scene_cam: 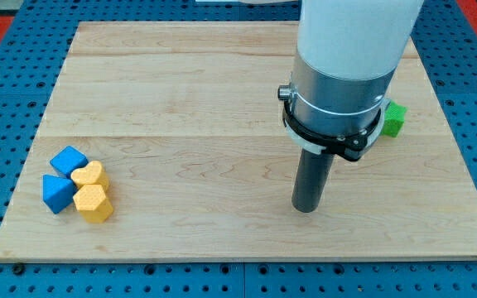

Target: Push the green star into the red star

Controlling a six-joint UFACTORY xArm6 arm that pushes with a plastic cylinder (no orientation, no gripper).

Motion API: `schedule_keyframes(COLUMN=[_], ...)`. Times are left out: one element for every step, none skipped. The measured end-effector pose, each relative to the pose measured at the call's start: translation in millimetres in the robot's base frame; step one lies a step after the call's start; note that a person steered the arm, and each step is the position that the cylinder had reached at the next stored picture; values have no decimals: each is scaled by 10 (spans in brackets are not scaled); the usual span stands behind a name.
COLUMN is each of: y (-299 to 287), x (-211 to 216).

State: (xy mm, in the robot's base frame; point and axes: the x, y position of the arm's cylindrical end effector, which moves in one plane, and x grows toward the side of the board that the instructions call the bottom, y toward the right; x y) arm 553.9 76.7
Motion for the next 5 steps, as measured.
schedule_keyframes(y=[16, 488, 1111, 1426, 1598], x=[-25, -193, -445, -669, -921])
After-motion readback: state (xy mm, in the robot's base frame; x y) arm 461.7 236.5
